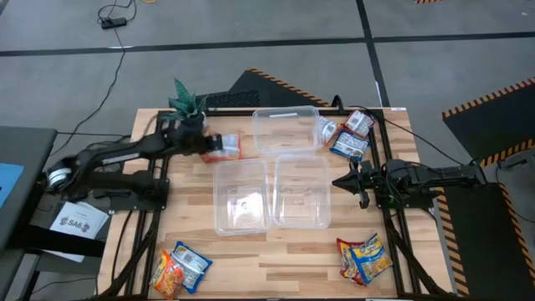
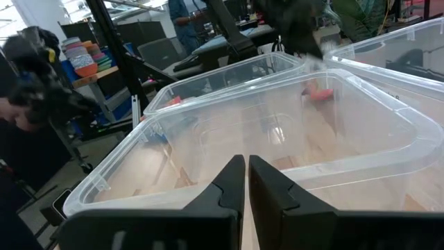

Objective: Sort Maruchan noodles
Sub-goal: Put the top left orange noodle pack into the top transparent bin

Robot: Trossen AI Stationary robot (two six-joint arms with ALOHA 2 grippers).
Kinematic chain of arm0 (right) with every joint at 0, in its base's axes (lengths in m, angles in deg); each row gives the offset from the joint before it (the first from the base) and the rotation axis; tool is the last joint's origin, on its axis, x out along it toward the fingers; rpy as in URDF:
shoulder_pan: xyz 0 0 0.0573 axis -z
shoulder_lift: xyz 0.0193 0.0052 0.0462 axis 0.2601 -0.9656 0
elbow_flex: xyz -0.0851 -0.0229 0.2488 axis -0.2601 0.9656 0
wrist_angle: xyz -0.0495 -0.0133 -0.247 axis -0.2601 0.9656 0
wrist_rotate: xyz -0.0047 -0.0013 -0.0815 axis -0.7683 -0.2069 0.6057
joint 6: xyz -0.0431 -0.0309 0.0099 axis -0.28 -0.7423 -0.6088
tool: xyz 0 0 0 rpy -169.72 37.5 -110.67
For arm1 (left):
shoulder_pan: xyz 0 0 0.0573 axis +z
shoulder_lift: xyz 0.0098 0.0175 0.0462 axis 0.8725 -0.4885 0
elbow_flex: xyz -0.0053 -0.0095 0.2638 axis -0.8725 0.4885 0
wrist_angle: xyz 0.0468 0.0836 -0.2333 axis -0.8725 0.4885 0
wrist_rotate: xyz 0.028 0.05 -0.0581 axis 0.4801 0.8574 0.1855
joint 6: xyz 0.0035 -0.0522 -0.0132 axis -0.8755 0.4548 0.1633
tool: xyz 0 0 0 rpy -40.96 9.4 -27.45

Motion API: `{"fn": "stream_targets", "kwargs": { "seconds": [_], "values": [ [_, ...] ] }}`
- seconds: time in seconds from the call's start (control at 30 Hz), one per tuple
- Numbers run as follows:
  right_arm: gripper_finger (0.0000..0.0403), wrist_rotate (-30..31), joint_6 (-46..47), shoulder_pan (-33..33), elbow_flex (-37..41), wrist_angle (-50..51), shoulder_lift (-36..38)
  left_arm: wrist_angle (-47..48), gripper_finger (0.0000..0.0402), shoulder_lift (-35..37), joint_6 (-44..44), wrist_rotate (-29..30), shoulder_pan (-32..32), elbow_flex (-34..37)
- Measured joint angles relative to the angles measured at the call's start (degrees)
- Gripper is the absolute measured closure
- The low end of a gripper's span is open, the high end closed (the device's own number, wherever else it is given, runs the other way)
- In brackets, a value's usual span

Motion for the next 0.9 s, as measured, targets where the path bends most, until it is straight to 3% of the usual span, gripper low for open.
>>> {"fn": "stream_targets", "kwargs": {
  "seconds": [0.17,0.33,0.43,0.73,0.9],
  "values": [
    [0.0358,0.0,0.0,0.0,0.0,0.0,0.0,-0.5,0.0401,7.4,-3.6,2.8,-1.1,-4.9],
    [0.0358,0.0,0.0,0.0,0.0,0.0,0.0,-1.0,0.0401,5.2,-11.1,7.5,-2.8,-15.1],
    [0.0358,0.0,0.0,0.0,0.0,0.0,0.0,-1.1,0.0401,-0.9,-16.1,7.4,-2.8,-21.8],
    [0.0358,0.0,0.0,0.0,0.0,0.0,0.0,-1.9,0.0401,-26.9,-25.2,-1.9,-5.2,-41.2],
    [0.0358,0.0,0.0,0.0,0.0,0.0,0.0,-0.4,0.0390,-36.9,-30.2,-4.6,-8.0,-50.2]
  ]
}}
